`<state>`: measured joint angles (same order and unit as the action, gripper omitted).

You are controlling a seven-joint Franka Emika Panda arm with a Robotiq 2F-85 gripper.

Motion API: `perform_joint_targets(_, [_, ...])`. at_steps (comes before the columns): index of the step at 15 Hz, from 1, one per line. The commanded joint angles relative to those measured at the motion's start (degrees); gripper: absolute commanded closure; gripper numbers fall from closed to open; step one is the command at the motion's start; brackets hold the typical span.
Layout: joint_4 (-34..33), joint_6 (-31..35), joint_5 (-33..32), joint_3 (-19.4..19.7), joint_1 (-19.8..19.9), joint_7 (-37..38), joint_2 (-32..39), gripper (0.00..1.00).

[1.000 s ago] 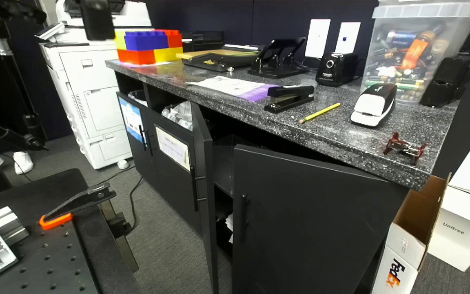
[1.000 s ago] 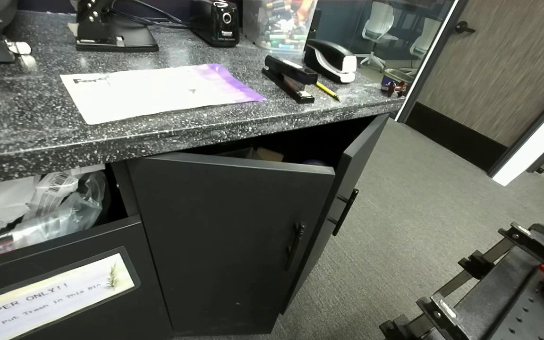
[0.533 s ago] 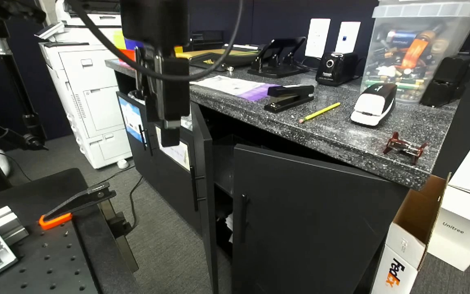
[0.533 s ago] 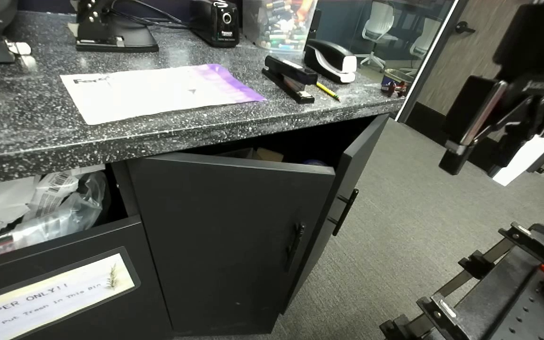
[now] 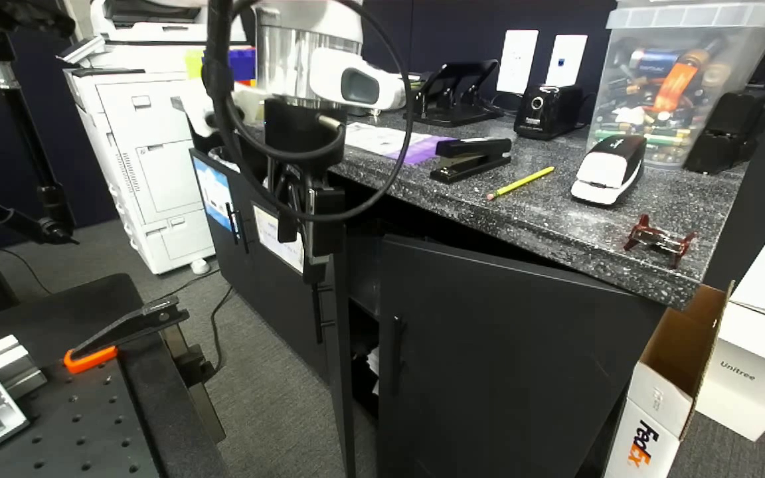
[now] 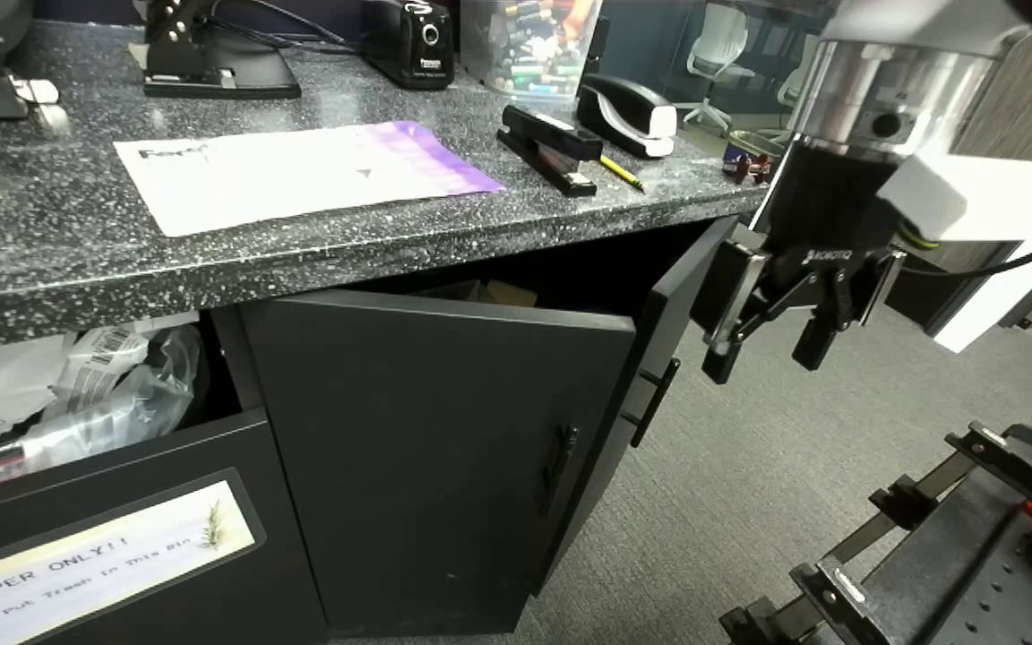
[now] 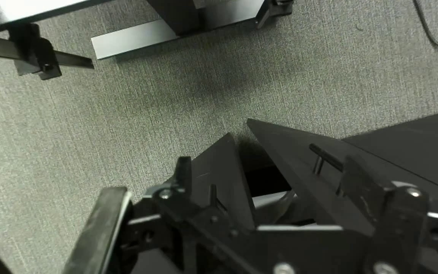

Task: Close the bottom left cabinet door

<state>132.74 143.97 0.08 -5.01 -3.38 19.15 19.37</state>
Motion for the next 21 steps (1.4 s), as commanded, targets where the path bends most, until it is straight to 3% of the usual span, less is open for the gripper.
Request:
perform_joint_targets(1, [-6.3,1.6,0.1,1.7,-3.9,2.7,7.5,0.00])
perform_joint_targets(8, [-12.9,5.1,-1.8,6.0,-11.3,8.1,15.0,0.00])
perform_joint_targets(16, [-18.7,11.6,-13.0,19.1,-25.0,22.4,22.7,0.00])
perform_joint_targets(21, [-22.5,14.8,-17.3,25.2,-32.6,32.7,28.6,0.00])
